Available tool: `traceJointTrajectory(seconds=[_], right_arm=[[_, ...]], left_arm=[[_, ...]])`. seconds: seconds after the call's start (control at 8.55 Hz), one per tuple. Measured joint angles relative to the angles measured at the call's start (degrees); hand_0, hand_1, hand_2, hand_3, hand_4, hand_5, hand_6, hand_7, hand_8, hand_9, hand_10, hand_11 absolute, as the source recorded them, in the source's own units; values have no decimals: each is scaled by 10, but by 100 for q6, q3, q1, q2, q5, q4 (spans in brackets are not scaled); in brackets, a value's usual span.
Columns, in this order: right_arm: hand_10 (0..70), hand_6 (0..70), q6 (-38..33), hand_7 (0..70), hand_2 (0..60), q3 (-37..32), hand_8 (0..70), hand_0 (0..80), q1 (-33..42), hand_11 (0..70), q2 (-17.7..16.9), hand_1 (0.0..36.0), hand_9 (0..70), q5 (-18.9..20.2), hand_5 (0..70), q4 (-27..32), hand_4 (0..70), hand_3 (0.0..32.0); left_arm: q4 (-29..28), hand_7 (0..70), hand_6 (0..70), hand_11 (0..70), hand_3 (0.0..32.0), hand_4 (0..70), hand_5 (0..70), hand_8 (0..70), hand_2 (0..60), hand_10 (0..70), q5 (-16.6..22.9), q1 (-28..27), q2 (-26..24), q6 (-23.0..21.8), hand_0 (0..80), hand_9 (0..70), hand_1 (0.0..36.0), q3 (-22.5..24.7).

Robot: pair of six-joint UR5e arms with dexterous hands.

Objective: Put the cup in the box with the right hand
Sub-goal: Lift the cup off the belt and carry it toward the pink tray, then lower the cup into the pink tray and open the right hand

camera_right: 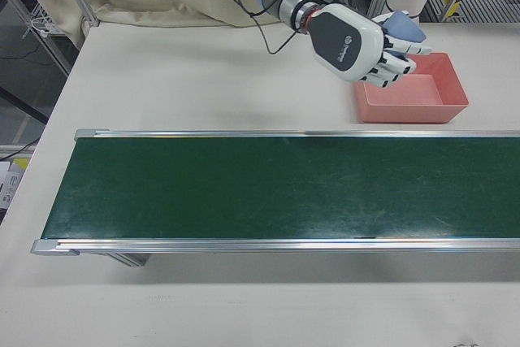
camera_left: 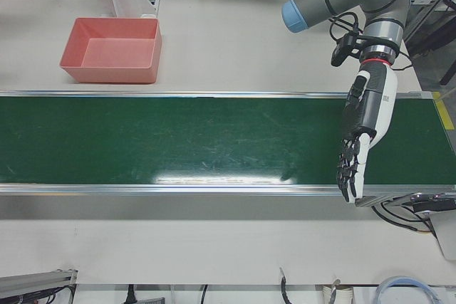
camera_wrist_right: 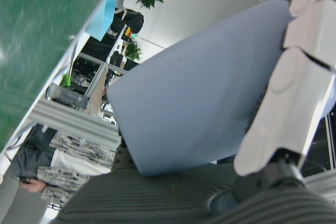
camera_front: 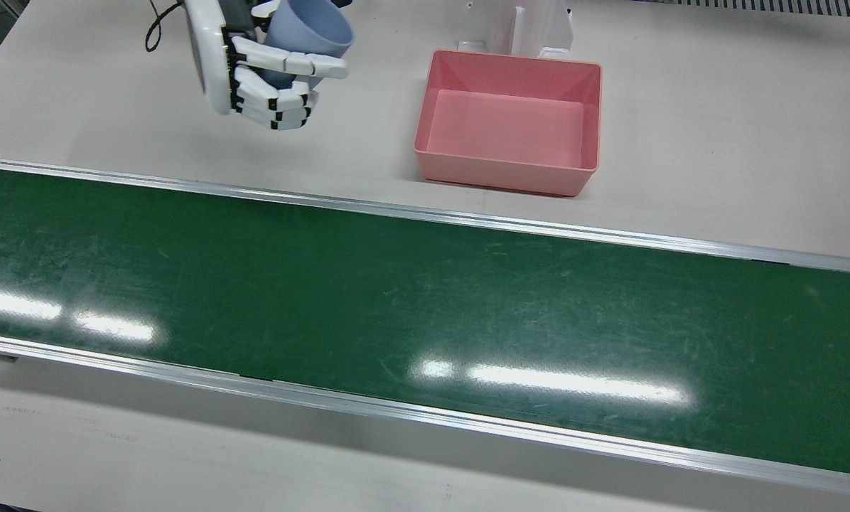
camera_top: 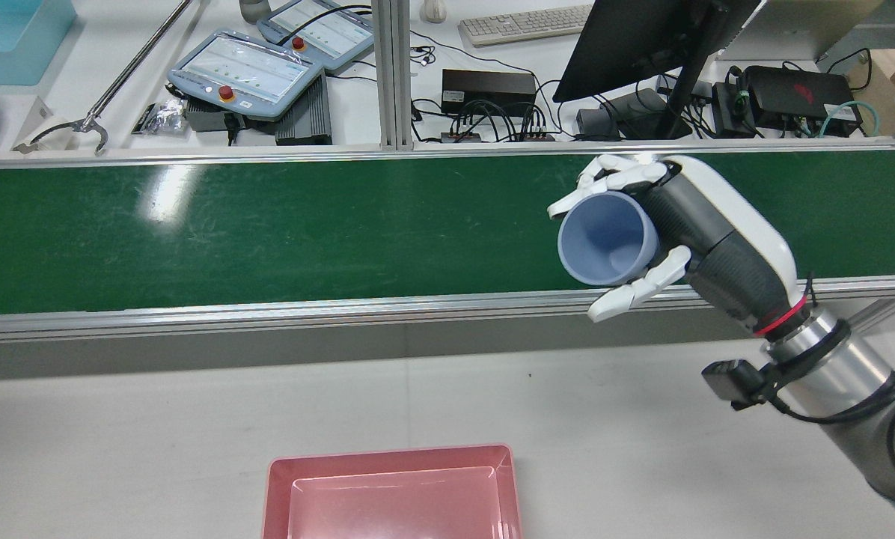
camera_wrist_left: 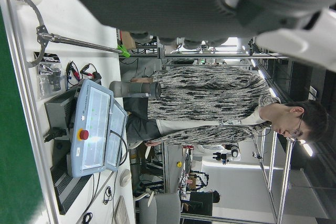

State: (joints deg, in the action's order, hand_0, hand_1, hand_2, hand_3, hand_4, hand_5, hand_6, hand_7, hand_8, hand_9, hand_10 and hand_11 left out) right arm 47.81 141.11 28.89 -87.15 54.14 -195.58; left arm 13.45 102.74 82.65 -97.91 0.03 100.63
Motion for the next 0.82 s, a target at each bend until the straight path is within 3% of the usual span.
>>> traceJointTrajectory(seconds=[0.12,0.23,0.35,0.47,0.59,0.7,0.82], right_arm=[[415,321,497,700,110,143,585,568,-784,592,97,161,700,-330,144,-4,337,0],[422,316,981,700,0,151,579,590,-1457,601,250,123,700,-596,144,16,359,0],[412,307,1299,700,26,32,564,583,-1870,587,417,131,700,-742,140,55,373,0],[354,274,1427,700,28,-187,503,584,-2070,509,590,136,700,-800,125,87,439,0],[257,209,1462,700,30,-412,401,586,-2187,384,714,148,638,-823,106,125,442,0],[171,106,1467,337,0,-649,195,588,-2308,268,776,164,328,-903,93,257,257,0],[70,52,1438,126,30,-972,101,571,-2495,124,788,177,170,-1126,77,600,171,0]], left_arm=[[0,0,0,0,0,0,0,0,0,0,0,2,0,-1,0,0,0,1],[0,0,0,0,0,0,0,0,0,0,0,2,0,1,0,0,0,0],[0,0,0,0,0,0,0,0,0,0,0,2,0,4,0,0,0,0],[3,0,0,0,0,0,0,0,0,0,0,3,0,5,0,0,0,4],[6,0,0,0,0,0,0,0,0,0,0,2,0,6,0,0,0,6],[5,0,0,0,0,0,0,0,0,0,0,3,0,3,0,0,0,7],[2,0,0,0,0,0,0,0,0,0,0,1,0,3,0,0,0,9]])
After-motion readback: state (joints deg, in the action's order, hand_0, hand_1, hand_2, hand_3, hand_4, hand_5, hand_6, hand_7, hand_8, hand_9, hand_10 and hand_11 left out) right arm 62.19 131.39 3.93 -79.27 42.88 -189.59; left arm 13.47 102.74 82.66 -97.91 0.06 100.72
